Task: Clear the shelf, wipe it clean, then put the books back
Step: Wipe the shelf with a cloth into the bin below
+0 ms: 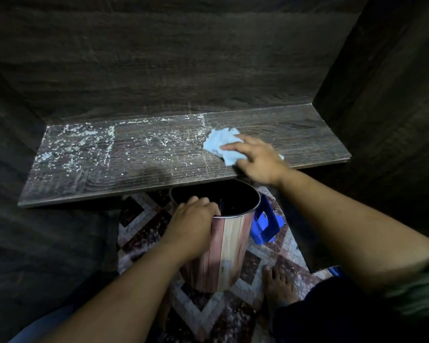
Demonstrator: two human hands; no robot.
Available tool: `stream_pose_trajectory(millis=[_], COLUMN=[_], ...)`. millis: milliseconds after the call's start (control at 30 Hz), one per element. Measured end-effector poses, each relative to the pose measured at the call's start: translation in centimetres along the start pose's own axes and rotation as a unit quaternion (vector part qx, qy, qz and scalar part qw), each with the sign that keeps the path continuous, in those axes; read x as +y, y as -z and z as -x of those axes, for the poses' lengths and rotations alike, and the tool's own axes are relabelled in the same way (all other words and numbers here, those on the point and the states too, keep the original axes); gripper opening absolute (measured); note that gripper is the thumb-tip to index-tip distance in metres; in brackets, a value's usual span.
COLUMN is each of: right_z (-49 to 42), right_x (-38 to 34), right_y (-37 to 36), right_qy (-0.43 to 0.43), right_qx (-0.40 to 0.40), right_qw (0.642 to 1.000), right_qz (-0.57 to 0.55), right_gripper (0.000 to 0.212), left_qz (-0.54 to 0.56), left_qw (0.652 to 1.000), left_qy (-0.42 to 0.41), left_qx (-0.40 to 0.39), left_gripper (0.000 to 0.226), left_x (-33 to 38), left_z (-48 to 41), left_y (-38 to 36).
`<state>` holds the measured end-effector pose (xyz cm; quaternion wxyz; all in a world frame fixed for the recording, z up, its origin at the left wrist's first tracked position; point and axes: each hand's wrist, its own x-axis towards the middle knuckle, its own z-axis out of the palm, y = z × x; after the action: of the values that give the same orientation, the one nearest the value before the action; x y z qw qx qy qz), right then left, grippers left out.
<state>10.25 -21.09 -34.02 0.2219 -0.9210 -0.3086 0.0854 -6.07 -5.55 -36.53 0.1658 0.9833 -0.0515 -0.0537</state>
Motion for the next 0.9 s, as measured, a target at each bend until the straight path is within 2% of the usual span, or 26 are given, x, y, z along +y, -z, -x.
stream_pose_trajectory(millis=[167, 267, 433, 500, 600, 667, 800, 900], right_z=[3.9, 5.7, 5.0, 3.9, 2.6, 2.6, 5.9, 11.1], right_x=[-2.1, -2.6, -1.3, -1.0, -0.5, -0.3, -2.5, -4.5], right_y=[0.8, 3.7, 5.2, 4.7, 3.2, 2.3, 2.3, 1.9], right_qy=[0.04, -0.003, 0.032, 0.049, 0.034, 0.01, 0.018, -0.005], right_qx=[-0.082, -0.109, 0.088, 0.117, 0.002, -0.06, 0.005, -0.009], right_qw=[0.994, 0.991, 0.996, 0.99, 0.983, 0.982, 0.992, 0.998], right_qz=[-0.053, -0.081, -0.005, 0.06, 0.178, 0.18, 0.126, 0.062], right_gripper=[0.044, 0.042, 0.043, 0.052, 0.065, 0.072, 0.07, 0.074], left_qz=[-0.002, -0.002, -0.006, 0.001, 0.003, 0.004, 0.01, 0.011], left_qw=[1.0, 1.0, 0.999, 0.999, 0.999, 0.999, 0.999, 0.998], left_qy=[-0.019, -0.03, -0.039, -0.037, -0.04, -0.043, -0.048, -0.055], left_qx=[-0.006, -0.006, 0.004, 0.006, 0.013, 0.017, 0.022, 0.018], left_gripper=[0.029, 0.029, 0.028, 0.028, 0.029, 0.03, 0.033, 0.034], left_x=[0.1, 0.0, -0.1, -0.1, -0.1, -0.2, 0.1, 0.6], left_z=[0.5, 0.9, 1.1, 1.0, 0.7, 0.4, -0.2, -0.6], left_y=[0.3, 0.4, 0.3, 0.3, 0.1, 0.1, 0.1, 0.3])
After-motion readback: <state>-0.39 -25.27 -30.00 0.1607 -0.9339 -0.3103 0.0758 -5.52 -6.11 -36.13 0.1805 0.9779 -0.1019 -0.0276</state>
